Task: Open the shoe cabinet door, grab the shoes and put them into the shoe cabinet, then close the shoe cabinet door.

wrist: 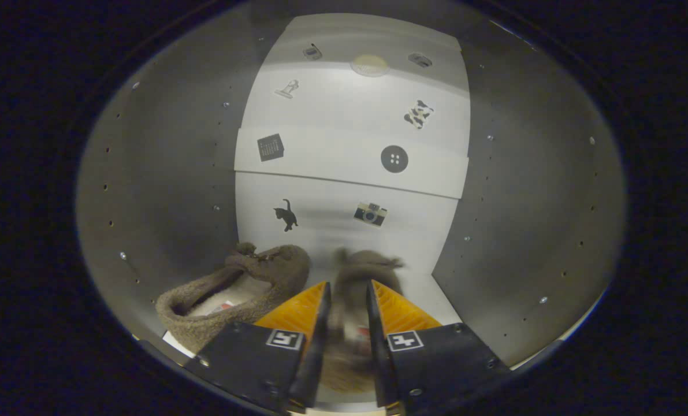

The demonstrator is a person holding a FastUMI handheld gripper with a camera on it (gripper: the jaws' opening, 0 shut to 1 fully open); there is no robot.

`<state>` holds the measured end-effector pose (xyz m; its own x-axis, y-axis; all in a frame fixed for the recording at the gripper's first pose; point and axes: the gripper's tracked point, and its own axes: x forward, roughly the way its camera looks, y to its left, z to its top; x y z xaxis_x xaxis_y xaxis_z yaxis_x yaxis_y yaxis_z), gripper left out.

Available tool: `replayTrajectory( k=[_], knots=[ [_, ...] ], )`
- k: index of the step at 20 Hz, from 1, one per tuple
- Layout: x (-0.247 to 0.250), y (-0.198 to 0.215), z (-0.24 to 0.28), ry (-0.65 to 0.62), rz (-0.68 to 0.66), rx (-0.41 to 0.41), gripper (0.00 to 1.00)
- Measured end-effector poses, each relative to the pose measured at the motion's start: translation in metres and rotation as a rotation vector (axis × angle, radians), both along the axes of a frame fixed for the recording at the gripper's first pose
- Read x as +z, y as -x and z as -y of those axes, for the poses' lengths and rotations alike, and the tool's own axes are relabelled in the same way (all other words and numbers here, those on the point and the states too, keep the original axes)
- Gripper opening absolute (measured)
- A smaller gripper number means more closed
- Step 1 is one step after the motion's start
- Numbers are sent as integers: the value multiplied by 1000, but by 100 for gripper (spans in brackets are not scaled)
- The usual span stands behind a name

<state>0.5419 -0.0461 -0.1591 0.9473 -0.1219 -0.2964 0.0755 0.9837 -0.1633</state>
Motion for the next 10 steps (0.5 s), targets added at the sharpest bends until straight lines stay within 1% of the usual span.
replayTrajectory(
  k=[2,3,5,6,8,10],
  knots=[
    [7,12,-2,-6,13,-7,57],
    [13,21,-6,-12,17,-7,57],
    [24,40,-12,-27,37,-5,65],
    [30,52,-14,-31,43,-12,76],
    [37,78,-24,-51,48,2,99],
    [46,107,-35,-72,58,28,100]
  ],
)
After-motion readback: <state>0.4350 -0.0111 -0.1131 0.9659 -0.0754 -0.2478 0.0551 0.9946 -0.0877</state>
